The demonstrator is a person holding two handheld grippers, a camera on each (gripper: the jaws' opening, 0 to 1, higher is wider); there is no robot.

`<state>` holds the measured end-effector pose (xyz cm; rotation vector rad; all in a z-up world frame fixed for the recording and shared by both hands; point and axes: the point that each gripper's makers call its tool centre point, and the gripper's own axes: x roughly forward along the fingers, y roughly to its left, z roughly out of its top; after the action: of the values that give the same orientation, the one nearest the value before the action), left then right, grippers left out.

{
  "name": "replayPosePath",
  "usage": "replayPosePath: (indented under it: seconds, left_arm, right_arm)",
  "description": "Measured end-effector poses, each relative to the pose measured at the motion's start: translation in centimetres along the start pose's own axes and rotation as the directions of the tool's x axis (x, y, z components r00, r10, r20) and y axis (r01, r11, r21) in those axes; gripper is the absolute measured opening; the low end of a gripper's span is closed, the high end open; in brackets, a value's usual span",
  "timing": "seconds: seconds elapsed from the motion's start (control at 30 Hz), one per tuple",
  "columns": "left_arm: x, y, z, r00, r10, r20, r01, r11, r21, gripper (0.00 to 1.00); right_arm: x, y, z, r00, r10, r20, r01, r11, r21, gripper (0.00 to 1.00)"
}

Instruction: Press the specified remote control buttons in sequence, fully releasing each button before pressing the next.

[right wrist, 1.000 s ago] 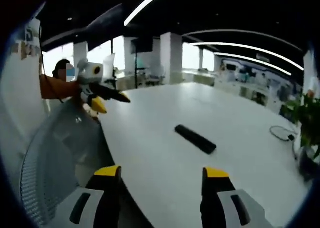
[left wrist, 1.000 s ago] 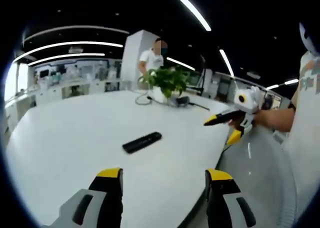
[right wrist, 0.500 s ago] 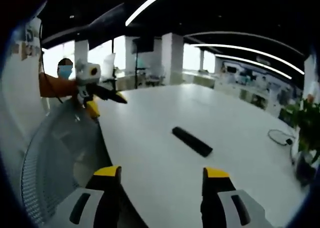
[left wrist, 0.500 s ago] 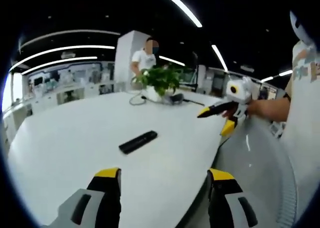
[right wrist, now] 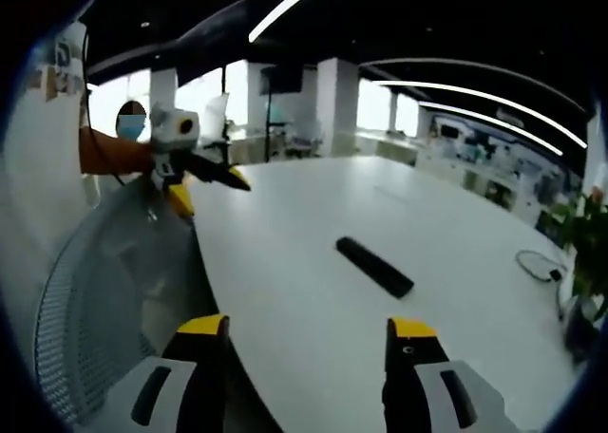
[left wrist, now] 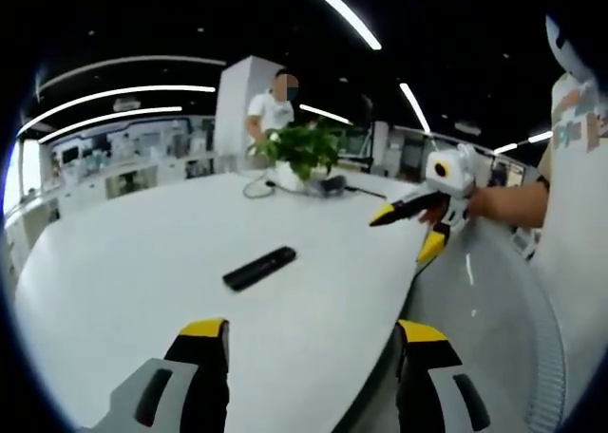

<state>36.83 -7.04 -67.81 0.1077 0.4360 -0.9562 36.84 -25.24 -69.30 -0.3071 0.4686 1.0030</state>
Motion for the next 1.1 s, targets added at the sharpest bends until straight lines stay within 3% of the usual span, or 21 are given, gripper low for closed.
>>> replayPosePath:
  seconds: [1.1]
  left_arm:
    - [-0.34, -0.25, -0.07, 1.000, 0.018, -0.007, -0.018, 1.000, 0.019, 0.72]
  right_arm:
    - [-0.37, 0.07, -0.35, 1.000, 0.004, -0.004, -0.004, 1.000, -0.005, 0.65]
